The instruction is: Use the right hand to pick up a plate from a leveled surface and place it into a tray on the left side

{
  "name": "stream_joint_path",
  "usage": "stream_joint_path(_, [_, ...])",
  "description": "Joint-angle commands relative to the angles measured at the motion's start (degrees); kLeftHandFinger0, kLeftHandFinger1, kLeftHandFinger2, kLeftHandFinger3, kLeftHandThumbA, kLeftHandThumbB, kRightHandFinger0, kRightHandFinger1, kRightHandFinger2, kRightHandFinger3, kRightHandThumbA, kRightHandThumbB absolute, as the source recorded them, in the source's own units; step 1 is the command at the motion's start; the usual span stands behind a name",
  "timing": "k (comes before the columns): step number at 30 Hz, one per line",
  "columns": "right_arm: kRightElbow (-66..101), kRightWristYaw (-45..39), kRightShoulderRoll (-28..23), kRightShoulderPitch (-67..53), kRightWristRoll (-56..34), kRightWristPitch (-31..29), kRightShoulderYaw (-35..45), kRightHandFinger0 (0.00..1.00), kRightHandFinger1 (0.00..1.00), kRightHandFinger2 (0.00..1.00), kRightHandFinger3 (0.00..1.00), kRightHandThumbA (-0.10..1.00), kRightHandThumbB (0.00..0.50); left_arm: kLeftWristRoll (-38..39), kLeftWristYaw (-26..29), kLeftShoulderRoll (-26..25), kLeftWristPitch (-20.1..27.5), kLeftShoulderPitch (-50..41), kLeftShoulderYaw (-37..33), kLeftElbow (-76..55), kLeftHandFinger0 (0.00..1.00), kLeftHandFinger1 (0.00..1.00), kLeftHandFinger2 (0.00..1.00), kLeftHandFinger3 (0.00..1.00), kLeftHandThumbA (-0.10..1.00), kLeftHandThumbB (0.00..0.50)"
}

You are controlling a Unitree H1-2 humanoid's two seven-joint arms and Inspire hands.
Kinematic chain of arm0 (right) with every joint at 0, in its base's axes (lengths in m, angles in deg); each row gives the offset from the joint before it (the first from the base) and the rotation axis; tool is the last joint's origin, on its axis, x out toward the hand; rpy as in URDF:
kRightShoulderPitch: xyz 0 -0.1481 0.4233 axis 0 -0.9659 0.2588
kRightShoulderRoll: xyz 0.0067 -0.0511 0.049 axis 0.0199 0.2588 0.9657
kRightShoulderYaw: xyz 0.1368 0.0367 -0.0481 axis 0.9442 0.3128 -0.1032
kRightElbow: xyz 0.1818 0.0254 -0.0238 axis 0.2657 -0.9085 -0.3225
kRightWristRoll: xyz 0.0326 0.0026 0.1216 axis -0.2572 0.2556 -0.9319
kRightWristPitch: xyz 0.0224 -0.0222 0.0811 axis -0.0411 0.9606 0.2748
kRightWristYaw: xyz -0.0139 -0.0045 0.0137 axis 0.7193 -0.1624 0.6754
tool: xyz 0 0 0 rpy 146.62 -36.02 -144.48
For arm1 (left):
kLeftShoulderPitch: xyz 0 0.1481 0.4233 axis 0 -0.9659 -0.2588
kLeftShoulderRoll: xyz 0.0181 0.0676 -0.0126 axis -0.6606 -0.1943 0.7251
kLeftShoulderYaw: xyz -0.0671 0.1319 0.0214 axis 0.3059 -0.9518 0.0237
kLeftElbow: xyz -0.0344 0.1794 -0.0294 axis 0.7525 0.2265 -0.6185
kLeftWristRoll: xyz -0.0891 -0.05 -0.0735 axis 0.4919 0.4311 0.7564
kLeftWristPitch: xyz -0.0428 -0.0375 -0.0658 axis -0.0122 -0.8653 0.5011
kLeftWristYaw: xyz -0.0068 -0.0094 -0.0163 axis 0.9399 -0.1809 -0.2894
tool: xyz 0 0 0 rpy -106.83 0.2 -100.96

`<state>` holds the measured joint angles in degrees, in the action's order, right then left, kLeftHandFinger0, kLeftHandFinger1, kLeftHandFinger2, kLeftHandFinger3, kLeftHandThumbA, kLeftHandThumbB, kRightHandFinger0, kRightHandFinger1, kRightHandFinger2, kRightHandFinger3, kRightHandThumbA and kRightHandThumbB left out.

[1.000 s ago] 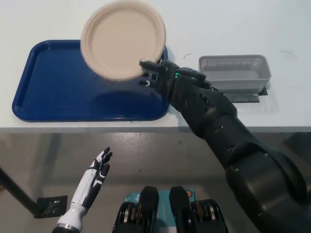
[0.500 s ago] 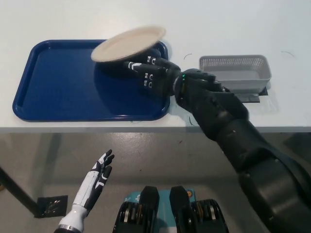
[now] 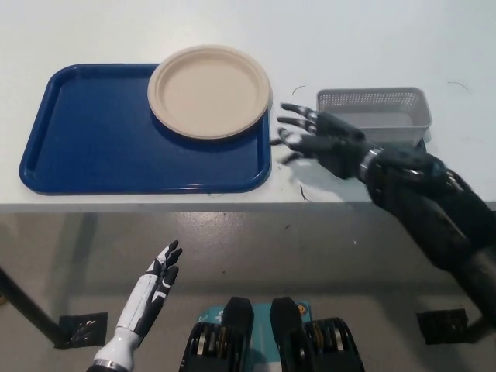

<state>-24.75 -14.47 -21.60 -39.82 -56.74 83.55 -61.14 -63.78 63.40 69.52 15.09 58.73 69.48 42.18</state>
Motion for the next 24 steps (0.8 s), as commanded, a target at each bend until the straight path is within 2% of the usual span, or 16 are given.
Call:
stream_joint_path(1, [73.58, -13.67, -34.10, 3.86, -16.63, 2.25, -7.81, 0.48, 0.69, 0.91, 1.00, 0.44, 0.047, 0.90, -1.46, -0.25, 2.31, 3.89, -0.09, -3.88, 1.00, 1.00, 1.00, 1.00, 1.00, 0.321])
stream_joint_path(2, [75.02, -14.90, -34.70, 3.78, -16.74, 2.25, -6.56, 0.48, 0.69, 0.91, 1.00, 0.44, 0.046, 1.01, -1.62, -0.19, 2.31, 4.00, -0.07, -4.06, 1.00, 1.00, 1.00, 1.00, 1.00, 0.321])
stream_joint_path(4, [81.11, -12.92, -39.23, 4.72, -18.62, 2.25, -3.16, 0.40, 0.58, 0.80, 1.00, 0.44, 0.137, 0.83, -1.62, -0.19, 2.31, 3.99, -0.34, -5.59, 1.00, 1.00, 1.00, 1.00, 1.00, 0.311])
stream_joint_path(5, [82.99, -12.35, -39.28, 2.03, -20.80, 2.25, 5.18, 0.40, 0.53, 0.73, 0.98, 0.34, 0.130, 1.19, -1.87, -0.08, 2.31, 3.83, -0.35, -7.74, 1.00, 1.00, 1.00, 1.00, 1.00, 0.288])
stream_joint_path(6, [83.00, -12.76, -38.95, 1.12, -21.24, 2.25, 7.95, 0.40, 0.50, 0.71, 0.97, 0.29, 0.128, 1.41, -2.02, -0.03, 2.31, 3.83, -0.29, -8.34, 1.00, 1.00, 1.00, 1.00, 1.00, 0.282])
stream_joint_path(8, [83.00, -9.01, -37.85, -4.48, -17.54, -6.38, 16.63, 0.20, 0.33, 0.52, 0.87, 0.10, 0.157, 1.64, -1.21, 0.52, 2.31, 2.70, 0.22, -15.36, 1.00, 1.00, 1.00, 1.00, 0.98, 0.265])
stream_joint_path(9, [83.00, -6.43, -37.89, -5.90, -16.09, -10.01, 19.46, 0.18, 0.33, 0.52, 0.88, 0.00, 0.140, 1.85, -0.70, 1.02, 2.31, 2.21, 0.70, -19.73, 1.00, 1.00, 1.00, 1.00, 0.92, 0.254])
stream_joint_path(10, [83.00, 1.49, -33.37, -7.50, -7.61, -16.83, 23.42, 0.19, 0.34, 0.54, 0.84, -0.08, 0.243, 3.17, -0.28, 2.10, 2.31, 1.51, 1.96, -31.10, 1.00, 1.00, 1.00, 1.00, 0.85, 0.227])
stream_joint_path(11, [83.00, 5.93, -25.42, -5.34, 1.39, -21.13, 24.59, 0.21, 0.40, 0.62, 0.84, -0.10, 0.311, 2.78, 0.48, 2.15, 2.31, 2.28, 2.87, -40.34, 1.00, 1.00, 1.00, 1.00, 0.81, 0.184])
stream_joint_path(12, [83.00, 6.56, -23.07, -1.51, 4.78, -21.52, 26.29, 0.28, 0.47, 0.75, 0.91, -0.10, 0.296, 2.92, 0.89, 1.97, 2.31, 4.72, 3.80, -47.38, 1.00, 1.00, 1.00, 1.00, 0.70, 0.121])
stream_joint_path(13, [83.00, 6.21, -22.72, 1.07, 6.80, -21.42, 27.96, 0.31, 0.49, 0.79, 0.94, -0.10, 0.285, 3.46, 0.97, 1.55, 2.31, 7.32, 4.98, -54.42, 1.00, 1.00, 1.00, 1.00, 0.56, 0.083])
stream_joint_path(14, [83.00, 6.09, -22.57, 1.94, 7.13, -21.05, 28.30, 0.31, 0.49, 0.80, 0.95, -0.10, 0.285, 2.31, 1.85, 1.95, 1.10, 10.71, 6.87, -61.09, 1.00, 1.00, 1.00, 1.00, 0.22, 0.090])
stream_joint_path(15, [83.00, 5.97, -22.24, 2.42, 7.07, -20.53, 28.20, 0.31, 0.49, 0.80, 0.95, -0.10, 0.286, 0.47, 3.67, 1.47, -4.24, 17.95, 10.95, -72.22, 0.54, 0.66, 0.68, 0.72, -0.09, 0.419])
stream_joint_path(16, [83.00, 5.89, -22.06, 2.56, 7.10, -20.37, 28.18, 0.32, 0.49, 0.80, 0.95, -0.10, 0.287, 0.33, 3.85, 1.38, -4.82, 18.62, 11.42, -73.28, 0.37, 0.55, 0.60, 0.63, -0.10, 0.452])
stream_joint_path(17, [83.00, 5.78, -21.47, 2.31, 7.66, -20.59, 27.89, 0.32, 0.49, 0.80, 0.95, -0.10, 0.287, 0.68, 3.78, 0.90, -5.13, 18.48, 11.68, -73.63, 0.32, 0.52, 0.56, 0.60, -0.10, 0.455])
stream_joint_path(24, [83.00, 4.66, -22.02, 1.97, 2.77, -20.25, 28.12, 0.32, 0.49, 0.81, 0.95, -0.10, 0.290, -3.36, 3.31, 4.84, -7.65, 10.86, 11.48, -80.53, 0.26, 0.45, 0.50, 0.54, -0.10, 0.471])
